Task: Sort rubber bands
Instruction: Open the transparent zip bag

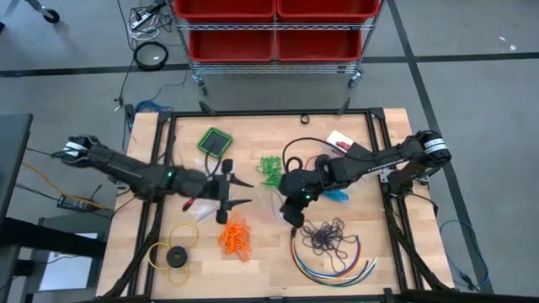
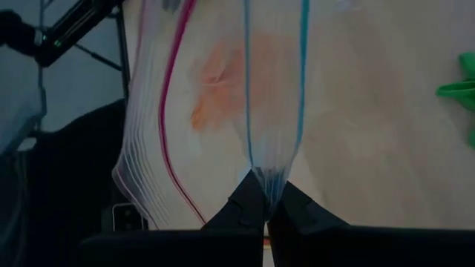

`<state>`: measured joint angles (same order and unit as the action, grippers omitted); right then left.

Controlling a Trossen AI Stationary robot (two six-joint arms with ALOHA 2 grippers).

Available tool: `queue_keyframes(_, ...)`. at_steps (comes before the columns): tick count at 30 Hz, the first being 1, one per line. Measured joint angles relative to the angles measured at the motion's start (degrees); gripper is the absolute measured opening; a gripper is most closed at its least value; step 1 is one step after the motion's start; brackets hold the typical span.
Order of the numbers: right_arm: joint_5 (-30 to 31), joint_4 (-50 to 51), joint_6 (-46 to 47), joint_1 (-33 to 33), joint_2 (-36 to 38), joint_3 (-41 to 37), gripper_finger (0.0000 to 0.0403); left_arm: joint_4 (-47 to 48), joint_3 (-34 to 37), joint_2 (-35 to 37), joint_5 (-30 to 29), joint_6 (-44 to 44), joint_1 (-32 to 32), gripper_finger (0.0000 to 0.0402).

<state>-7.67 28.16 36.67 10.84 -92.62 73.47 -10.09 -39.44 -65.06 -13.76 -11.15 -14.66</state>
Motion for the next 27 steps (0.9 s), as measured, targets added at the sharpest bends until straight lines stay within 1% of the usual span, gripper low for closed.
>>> queue_keyframes(2, -0.06, 0.08, -0.7, 0.31, 0.0, 0.0, 0.0, -0.11, 0.09, -0.02, 7.53, 3.76, 4.05, 0.0212)
queue_keyframes(6, -0.05, 0.24, -1.29, 0.43, 0.0, 0.0, 0.0, -0.86, 0.35, -0.03, 17.99, 6.37, 9.86, 0.0234)
queue_keyframes(9, -0.03, 0.24, -1.45, 0.43, 0.0, 0.02, 0.0, -3.39, 0.21, -0.46, 23.95, 8.15, 12.51, 0.0246)
queue_keyframes(11, -0.01, 0.24, -1.8, 0.43, 0.0, 0.02, 0.0, -3.34, -0.25, -1.7, 26.94, 8.95, 13.7, 0.0249)
queue_keyframes(13, -0.03, 0.22, -1.79, 0.34, 0.0, 0.02, 0.0, -3.25, -0.97, -3.92, 28.62, 9.67, 14.18, 0.0249)
queue_keyframes(19, 0.01, 0.22, -1.78, 0.26, 0.0, 0.02, 0.0, -3.02, -3.48, -12.54, 29.05, 10.07, 14.76, 0.0242)
queue_keyframes(23, -0.41, 0.26, -1.78, 0.36, -0.02, 0.02, 0.0, -2.88, -6.05, -16.1, 33.59, 8.79, 14.62, 0.0236)
queue_keyframes(25, -0.34, 0.34, -1.5, 0.4, -0.02, 0.02, 0.0, -1.1, -7.05, -16.74, 34.56, 6.22, 14.23, 0.0215)
queue_keyframes(27, 0.54, 0.44, -0.27, 0.41, -0.02, 0.02, 0.0, 0.76, -7.56, -16.87, 35.18, 3.01, 13.55, 0.0169)
